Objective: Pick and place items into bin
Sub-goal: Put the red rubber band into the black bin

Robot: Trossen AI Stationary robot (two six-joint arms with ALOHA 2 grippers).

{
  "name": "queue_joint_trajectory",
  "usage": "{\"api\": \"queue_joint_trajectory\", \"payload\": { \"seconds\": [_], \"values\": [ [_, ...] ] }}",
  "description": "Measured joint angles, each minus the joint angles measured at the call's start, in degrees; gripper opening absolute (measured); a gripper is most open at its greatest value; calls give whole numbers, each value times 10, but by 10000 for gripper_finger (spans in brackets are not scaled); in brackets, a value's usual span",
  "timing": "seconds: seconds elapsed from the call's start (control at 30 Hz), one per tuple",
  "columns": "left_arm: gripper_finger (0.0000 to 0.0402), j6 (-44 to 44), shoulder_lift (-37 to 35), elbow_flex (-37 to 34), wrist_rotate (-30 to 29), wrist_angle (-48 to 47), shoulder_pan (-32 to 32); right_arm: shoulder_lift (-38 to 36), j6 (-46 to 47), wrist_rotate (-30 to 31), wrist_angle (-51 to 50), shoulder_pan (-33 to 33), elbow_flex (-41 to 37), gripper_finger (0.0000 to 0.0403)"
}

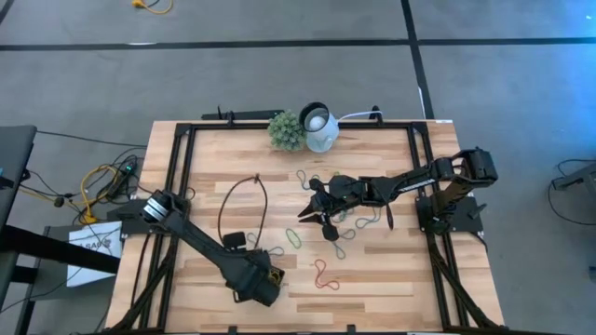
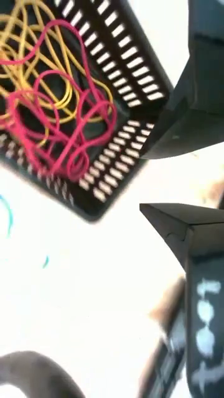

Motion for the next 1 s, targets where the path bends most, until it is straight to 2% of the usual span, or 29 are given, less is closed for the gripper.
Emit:
{"api": "queue_joint_trajectory", "payload": {
  "seconds": [0.1,0.23,0.33,0.5,0.63,0.77,0.87,1.0],
  "values": [
    [115,-7,-2,53,-62,-23,-7,0,0,0,-7,0,0,63],
    [115,39,-22,86,-177,-17,-21,0,0,0,-47,0,0,63],
    [114,64,-35,91,-251,-21,-27,-9,0,0,-123,0,0,63],
    [114,91,-76,91,-327,-23,-28,-57,29,15,-257,15,0,63],
    [114,117,-111,90,-388,-21,-28,-129,41,80,-321,62,0,63],
    [114,115,-148,85,-457,-19,-36,-211,85,166,-383,142,0,63],
    [114,91,-176,61,-502,-20,-42,-261,114,265,-415,218,0,63],
    [114,14,-207,-16,-528,-8,-48,-292,165,396,-431,329,0,63]
  ]
}}
